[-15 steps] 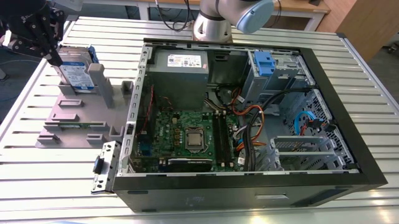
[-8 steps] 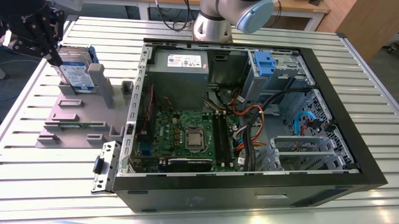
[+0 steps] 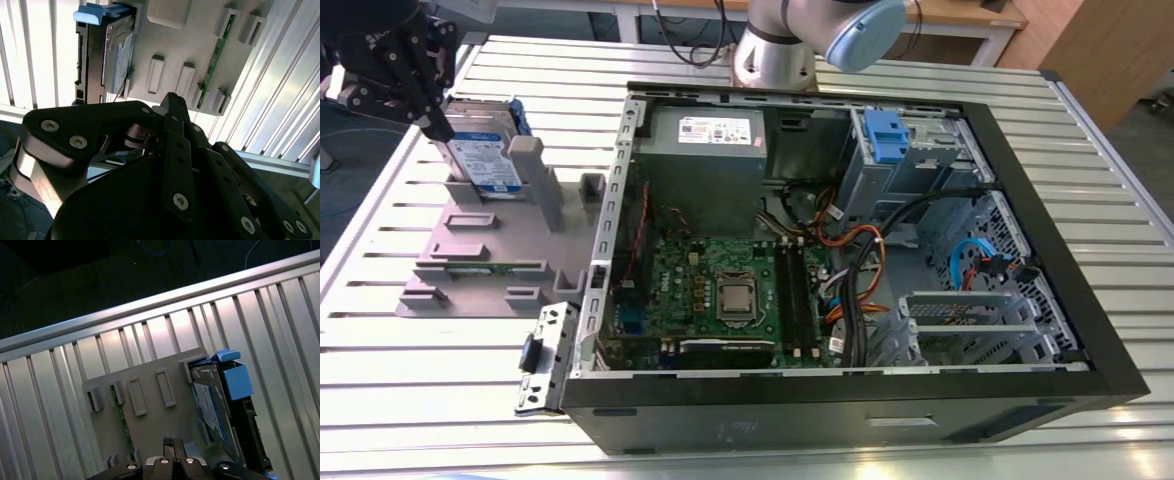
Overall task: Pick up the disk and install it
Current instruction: 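Pick up the disk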
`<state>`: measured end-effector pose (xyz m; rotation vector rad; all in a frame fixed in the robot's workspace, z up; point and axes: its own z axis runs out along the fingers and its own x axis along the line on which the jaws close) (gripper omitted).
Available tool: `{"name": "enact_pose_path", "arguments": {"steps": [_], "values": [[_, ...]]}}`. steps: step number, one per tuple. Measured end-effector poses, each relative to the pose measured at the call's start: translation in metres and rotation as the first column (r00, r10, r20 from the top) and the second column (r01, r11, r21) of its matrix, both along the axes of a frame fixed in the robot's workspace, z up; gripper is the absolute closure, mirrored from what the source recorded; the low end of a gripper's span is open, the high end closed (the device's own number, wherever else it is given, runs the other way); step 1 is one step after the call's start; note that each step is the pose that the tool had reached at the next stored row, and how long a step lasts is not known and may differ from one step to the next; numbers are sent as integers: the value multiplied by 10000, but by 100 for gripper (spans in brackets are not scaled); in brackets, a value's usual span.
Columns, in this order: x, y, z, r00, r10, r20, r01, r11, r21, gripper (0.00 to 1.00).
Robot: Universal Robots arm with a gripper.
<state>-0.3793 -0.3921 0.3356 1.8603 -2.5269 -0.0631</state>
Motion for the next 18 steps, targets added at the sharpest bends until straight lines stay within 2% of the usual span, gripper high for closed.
{"name": "enact_pose_path", "arguments": {"steps": [18], "values": [[0, 0, 0, 9999, 116, 0, -116, 9999, 0, 89]]}}
